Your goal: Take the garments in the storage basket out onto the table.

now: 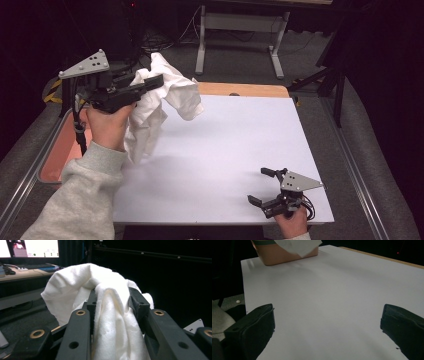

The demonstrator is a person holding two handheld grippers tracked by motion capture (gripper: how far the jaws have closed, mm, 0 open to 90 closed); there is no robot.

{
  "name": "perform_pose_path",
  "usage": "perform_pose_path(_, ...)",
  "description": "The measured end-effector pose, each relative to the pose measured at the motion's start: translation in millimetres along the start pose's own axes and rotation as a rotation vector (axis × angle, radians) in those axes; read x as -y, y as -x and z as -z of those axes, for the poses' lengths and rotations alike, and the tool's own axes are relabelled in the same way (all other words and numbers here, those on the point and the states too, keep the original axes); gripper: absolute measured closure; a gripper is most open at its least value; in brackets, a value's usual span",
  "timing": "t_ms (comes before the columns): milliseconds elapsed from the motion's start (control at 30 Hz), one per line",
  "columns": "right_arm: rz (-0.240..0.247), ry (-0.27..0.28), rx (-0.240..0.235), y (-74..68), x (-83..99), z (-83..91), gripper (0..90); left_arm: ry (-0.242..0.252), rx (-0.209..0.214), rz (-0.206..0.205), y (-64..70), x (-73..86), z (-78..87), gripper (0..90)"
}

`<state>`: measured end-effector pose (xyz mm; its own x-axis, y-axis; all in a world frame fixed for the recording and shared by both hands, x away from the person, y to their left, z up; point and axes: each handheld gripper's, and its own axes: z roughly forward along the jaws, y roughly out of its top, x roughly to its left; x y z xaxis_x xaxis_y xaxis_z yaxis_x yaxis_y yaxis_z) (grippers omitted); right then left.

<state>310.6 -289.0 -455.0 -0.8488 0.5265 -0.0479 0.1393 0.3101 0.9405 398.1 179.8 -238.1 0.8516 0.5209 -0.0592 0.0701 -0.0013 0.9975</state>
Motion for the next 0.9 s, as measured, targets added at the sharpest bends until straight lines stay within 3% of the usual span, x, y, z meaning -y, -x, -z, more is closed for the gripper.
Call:
perform_pose_path(433, 0.000, 0.001, -0.006, -0.1, -0.3, -1.0, 0.1, -0.004, 0.069, -0.010, 10.0, 8.6, -38.7, 67.7)
perform_pose_path(900, -0.002, -0.005, -0.008, 0.7, 0.2, -2.6, 0.1, -0.013, 0.078, -0.010, 13.1, 29.9, -71.6, 66.3)
